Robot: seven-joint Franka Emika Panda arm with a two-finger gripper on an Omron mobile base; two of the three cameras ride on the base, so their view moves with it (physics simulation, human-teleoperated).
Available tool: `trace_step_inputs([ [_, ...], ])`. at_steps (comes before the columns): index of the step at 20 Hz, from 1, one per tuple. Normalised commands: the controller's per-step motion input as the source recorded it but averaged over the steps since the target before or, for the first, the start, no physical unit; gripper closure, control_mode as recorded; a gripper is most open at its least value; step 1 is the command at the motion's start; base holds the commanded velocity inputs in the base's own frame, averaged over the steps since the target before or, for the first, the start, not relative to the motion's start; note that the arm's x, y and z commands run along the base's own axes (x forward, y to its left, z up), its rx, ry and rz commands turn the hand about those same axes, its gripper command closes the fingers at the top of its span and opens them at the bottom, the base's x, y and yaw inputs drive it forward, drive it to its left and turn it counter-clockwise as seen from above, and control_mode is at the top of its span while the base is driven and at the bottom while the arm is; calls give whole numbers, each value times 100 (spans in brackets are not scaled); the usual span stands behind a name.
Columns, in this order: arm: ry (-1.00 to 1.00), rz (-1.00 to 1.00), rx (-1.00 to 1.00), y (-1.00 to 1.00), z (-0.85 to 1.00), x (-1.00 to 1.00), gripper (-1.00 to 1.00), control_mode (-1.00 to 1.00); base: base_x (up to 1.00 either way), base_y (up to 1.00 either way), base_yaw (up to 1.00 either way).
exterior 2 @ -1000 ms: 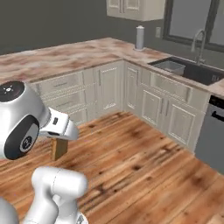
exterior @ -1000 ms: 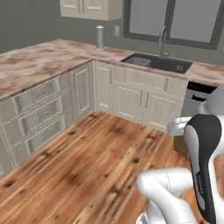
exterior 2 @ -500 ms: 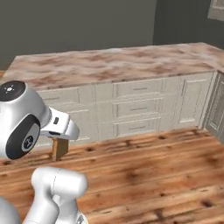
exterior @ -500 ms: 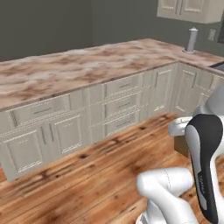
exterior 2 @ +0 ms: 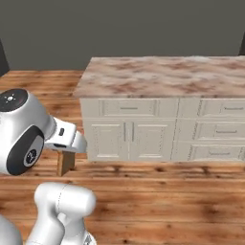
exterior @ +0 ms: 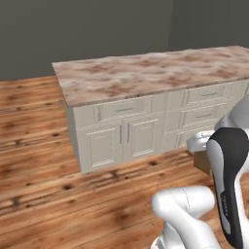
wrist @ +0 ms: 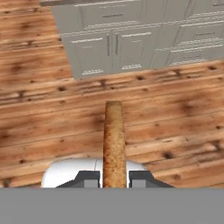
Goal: Start the toaster. Once the lever pops up, take the bread to the plate on the dining counter.
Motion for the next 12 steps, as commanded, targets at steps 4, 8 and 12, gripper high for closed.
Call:
trace_step_inputs([
  [4, 0, 0, 0, 0, 0, 0, 100, 100, 74, 100, 12],
  [8, 0, 0, 0, 0, 0, 0, 100, 100, 72, 95, 8],
  [12, 0, 0, 0, 0, 0, 0, 100, 100, 60, 98, 7],
])
